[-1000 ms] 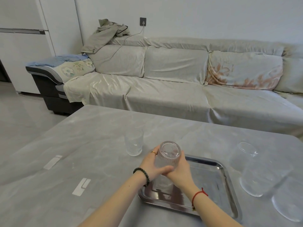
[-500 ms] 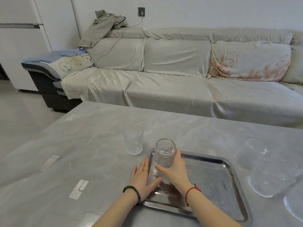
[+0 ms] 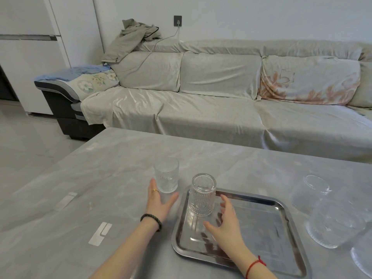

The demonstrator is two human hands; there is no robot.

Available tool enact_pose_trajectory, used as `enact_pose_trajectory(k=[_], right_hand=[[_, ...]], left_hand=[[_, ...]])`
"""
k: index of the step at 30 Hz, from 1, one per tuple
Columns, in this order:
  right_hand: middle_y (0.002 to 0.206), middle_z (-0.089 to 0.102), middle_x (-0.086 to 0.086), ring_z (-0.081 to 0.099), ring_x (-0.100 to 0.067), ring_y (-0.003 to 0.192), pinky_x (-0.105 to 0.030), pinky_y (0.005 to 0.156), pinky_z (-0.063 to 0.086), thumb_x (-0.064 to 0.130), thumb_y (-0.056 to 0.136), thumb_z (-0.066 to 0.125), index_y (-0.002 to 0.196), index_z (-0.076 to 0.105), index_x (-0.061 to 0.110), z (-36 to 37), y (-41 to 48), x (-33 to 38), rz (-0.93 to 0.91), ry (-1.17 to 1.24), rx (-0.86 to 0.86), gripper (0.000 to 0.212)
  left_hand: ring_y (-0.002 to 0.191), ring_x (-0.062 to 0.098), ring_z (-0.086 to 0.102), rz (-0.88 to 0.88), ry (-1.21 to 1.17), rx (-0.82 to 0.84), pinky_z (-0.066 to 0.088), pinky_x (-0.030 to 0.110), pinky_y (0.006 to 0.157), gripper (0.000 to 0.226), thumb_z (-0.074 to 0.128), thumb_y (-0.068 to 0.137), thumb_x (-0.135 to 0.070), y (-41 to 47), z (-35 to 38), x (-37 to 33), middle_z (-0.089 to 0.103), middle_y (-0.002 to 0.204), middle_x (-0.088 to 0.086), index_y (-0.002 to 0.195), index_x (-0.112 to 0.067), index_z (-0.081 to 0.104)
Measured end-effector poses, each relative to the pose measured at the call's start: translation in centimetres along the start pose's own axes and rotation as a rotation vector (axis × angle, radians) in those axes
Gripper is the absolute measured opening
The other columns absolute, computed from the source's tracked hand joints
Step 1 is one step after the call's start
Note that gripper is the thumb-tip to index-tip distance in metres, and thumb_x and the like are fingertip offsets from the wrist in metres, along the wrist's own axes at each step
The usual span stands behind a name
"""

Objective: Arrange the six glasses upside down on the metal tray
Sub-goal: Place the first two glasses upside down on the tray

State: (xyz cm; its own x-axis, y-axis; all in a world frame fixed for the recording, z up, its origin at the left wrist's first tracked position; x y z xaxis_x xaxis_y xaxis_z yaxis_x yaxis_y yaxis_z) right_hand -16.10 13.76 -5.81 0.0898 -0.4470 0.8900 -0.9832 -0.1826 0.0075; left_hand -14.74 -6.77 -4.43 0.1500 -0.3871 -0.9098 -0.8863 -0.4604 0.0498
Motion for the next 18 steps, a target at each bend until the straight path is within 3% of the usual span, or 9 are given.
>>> enact_pose_trajectory(k=[4,9,14,18], right_hand=[[0.117,0.041,-0.001,0.048,-0.019,0.110,-0.034,0.102,0.042,0.009,0.070,0.072,0.132,0.030,0.020,-0.4,-1.2,-0.6,0.001,0.004,0.028,0.076],[0.117,0.041,0.001,0.046,-0.014,0.108,-0.021,0.098,0.038,0.011,0.071,0.071,0.131,0.031,0.024,-0.8,-1.9,-0.9,0.009,0.014,0.056,0.073],[0.113,0.044,0.001,0.050,-0.013,0.101,-0.020,0.093,0.042,0.010,0.073,0.071,0.129,0.033,0.023,-1.3,-2.3,-0.6,-0.005,0.007,0.048,0.069],[0.108,0.049,0.001,0.054,-0.014,0.096,-0.027,0.086,0.049,0.013,0.072,0.072,0.125,0.038,0.021,-1.4,-2.8,0.1,-0.027,0.047,0.005,0.064]], left_hand=[[0.142,0.020,0.010,-0.054,-0.054,0.017,0.011,0.032,0.114,0.111,0.078,0.068,-0.024,3.7,-1.0,-0.8,0.003,0.155,0.006,0.143,-0.012,-0.004],[0.128,0.027,0.037,-0.097,-0.171,-0.065,0.029,0.037,0.107,0.102,0.083,0.061,-0.014,6.7,-0.7,-1.2,0.036,0.143,0.012,0.138,-0.020,0.017],[0.103,0.022,0.046,-0.092,-0.140,-0.128,0.038,0.034,0.094,0.089,0.085,0.057,-0.017,6.2,-1.6,-1.0,0.049,0.125,0.010,0.126,-0.018,0.030],[0.099,0.020,0.046,-0.169,-0.250,-0.230,0.040,0.033,0.088,0.082,0.084,0.059,-0.024,2.9,-3.6,-0.5,0.049,0.115,0.003,0.124,-0.017,0.033]])
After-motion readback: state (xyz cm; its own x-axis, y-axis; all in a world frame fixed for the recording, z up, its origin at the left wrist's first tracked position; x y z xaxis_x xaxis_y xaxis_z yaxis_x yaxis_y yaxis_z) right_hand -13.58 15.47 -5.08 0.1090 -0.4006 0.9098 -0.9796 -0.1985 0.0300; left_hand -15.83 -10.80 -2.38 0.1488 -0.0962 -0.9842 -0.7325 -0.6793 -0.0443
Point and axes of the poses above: each hand's wrist, its own y-axis towards the middle knuckle, its own z-axis out of the palm, x = y × z, the point moved 5 cm from there along y, towards the middle knuckle
